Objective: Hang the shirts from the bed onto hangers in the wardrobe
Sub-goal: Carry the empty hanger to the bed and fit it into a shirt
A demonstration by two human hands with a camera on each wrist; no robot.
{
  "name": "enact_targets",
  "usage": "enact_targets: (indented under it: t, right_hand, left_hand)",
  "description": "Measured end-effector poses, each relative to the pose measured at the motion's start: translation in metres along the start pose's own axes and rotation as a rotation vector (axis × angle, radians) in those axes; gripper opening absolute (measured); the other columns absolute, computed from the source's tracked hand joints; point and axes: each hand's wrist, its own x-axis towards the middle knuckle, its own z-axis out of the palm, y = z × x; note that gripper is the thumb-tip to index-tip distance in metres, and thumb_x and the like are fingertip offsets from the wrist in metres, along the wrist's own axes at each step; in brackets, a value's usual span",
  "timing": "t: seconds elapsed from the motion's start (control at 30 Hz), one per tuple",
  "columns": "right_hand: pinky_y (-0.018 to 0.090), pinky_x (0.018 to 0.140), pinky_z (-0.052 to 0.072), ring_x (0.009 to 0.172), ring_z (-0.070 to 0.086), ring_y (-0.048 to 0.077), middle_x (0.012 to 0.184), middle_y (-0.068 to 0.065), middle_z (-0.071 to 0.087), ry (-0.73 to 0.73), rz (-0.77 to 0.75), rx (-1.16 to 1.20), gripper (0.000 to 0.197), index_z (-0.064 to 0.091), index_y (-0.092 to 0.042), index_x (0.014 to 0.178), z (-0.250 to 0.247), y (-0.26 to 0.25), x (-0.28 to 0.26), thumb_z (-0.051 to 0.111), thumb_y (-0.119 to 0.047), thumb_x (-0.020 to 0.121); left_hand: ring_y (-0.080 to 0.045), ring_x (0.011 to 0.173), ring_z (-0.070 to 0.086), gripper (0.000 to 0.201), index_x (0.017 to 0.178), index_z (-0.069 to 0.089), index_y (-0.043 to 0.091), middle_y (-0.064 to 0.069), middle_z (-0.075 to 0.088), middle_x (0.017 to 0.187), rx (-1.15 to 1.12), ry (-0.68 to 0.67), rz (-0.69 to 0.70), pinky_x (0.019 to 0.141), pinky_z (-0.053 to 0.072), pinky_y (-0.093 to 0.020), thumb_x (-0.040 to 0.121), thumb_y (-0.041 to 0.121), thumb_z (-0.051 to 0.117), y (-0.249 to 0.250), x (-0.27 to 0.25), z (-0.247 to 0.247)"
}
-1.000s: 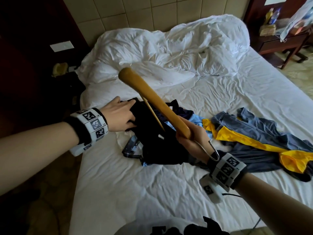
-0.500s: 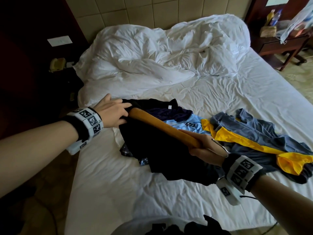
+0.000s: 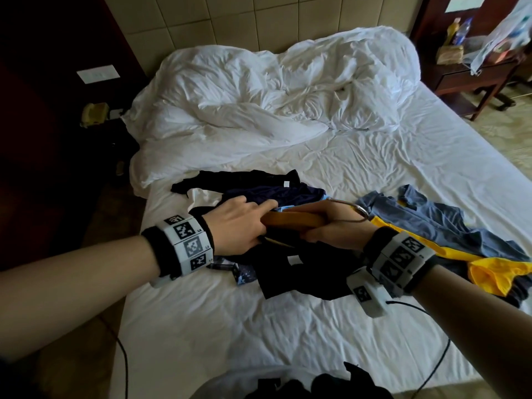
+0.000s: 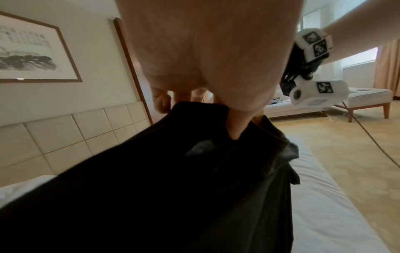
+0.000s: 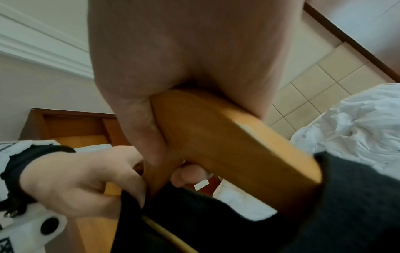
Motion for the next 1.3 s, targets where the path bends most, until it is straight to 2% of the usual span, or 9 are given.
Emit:
enact_targets:
  t: [0.1,0.2,0.43,0.63,0.77,0.93,1.07,1.17,1.3]
  right_hand:
    - [0.006,0.073,0.039,0.086,0.058,-0.005,0.102,-0.009,0.068,0.003,0.006,-0.016,0.058,0.067,-0.036,0.126,-0.006,-0.006,0.002,0.074,-0.008,0.076]
    - [0.016,0.063,0.046,0.064,0.06,0.002,0.076,-0.009,0.069,0.018,0.012,0.107,0.054,0.072,-0.029,0.118,-0.015,-0.014,-0.002,0.071,0.003,0.074]
    - [0.043,0.073,0.059,0.078,0.07,0.037,0.089,0.014,0.075,0.104,-0.077,0.287,0.043,0.075,-0.022,0.104,-0.053,-0.054,0.006,0.073,-0.01,0.063]
    - [0.032,0.064,0.054,0.07,0.066,0.027,0.083,0.021,0.071,0.099,-0.093,0.244,0.033,0.072,-0.009,0.102,-0.08,-0.078,0.014,0.071,0.006,0.073]
    - [0.044,0.071,0.057,0.071,0.068,0.029,0.087,0.025,0.071,0.108,-0.119,0.197,0.024,0.071,0.002,0.098,-0.086,-0.092,0.026,0.069,0.009,0.076]
    - [0.046,0.086,0.058,0.084,0.073,0.026,0.087,0.01,0.076,0.145,-0.131,0.078,0.018,0.071,-0.008,0.101,-0.103,-0.089,0.024,0.076,-0.012,0.085]
    - [0.049,0.087,0.055,0.084,0.07,0.026,0.085,0.006,0.073,0.113,-0.064,-0.208,0.016,0.071,-0.018,0.092,-0.117,-0.069,0.022,0.078,-0.028,0.082]
    - [0.038,0.083,0.053,0.082,0.066,0.013,0.081,-0.006,0.069,0.133,0.009,-0.348,0.016,0.07,-0.028,0.088,-0.129,-0.051,0.012,0.078,-0.039,0.079]
    - [0.034,0.083,0.052,0.086,0.063,0.01,0.089,-0.008,0.068,0.268,-0.08,-0.421,0.035,0.069,-0.023,0.096,-0.144,-0.045,0.003,0.078,-0.048,0.073]
  left_hand:
    - [-0.021,0.098,0.058,0.027,0.09,0.07,0.026,-0.004,0.046,0.142,-0.097,0.181,0.091,0.081,0.041,-0.037,0.09,0.049,0.055,-0.006,-0.001,0.003]
    - [-0.017,0.099,0.055,0.034,0.103,0.062,0.023,0.002,0.056,0.126,-0.283,0.401,0.101,0.082,0.041,-0.038,0.086,0.052,0.062,-0.011,-0.004,-0.002]
    - [-0.019,0.066,0.06,0.045,0.108,0.048,0.023,0.007,0.063,0.079,-0.429,0.581,-0.303,0.059,0.035,-0.03,0.083,0.056,0.064,-0.017,0.006,-0.033]
    - [-0.028,0.078,0.062,0.027,0.089,0.051,0.025,0.006,0.058,0.075,-0.307,0.533,-0.394,0.068,0.044,-0.035,0.08,0.048,0.062,-0.024,0.013,-0.076]
    - [-0.032,0.083,0.063,0.028,0.099,0.054,0.021,-0.003,0.064,0.083,-0.327,0.547,-0.389,0.068,0.045,-0.036,0.079,0.037,0.065,-0.019,0.028,-0.097]
    - [-0.029,0.077,0.061,0.022,0.083,0.049,0.022,0.009,0.051,0.067,-0.583,0.557,-0.388,0.063,0.045,-0.035,0.072,0.015,0.067,-0.034,0.027,-0.102]
    - [-0.021,0.076,0.062,0.023,0.093,0.063,0.014,0.001,0.063,0.076,-0.763,0.606,-0.454,0.069,0.052,-0.033,0.071,0.011,0.069,-0.049,0.022,-0.109]
    - [-0.009,0.065,0.054,0.019,0.076,0.059,0.023,0.008,0.056,0.068,-0.87,0.607,-0.541,0.058,0.04,-0.02,0.073,0.008,0.071,-0.062,0.016,-0.116]
    - [-0.009,0.061,0.053,0.026,0.065,0.053,0.024,0.008,0.054,0.064,-0.96,0.592,-0.616,0.056,0.039,-0.022,0.073,0.007,0.071,-0.071,0.013,-0.117]
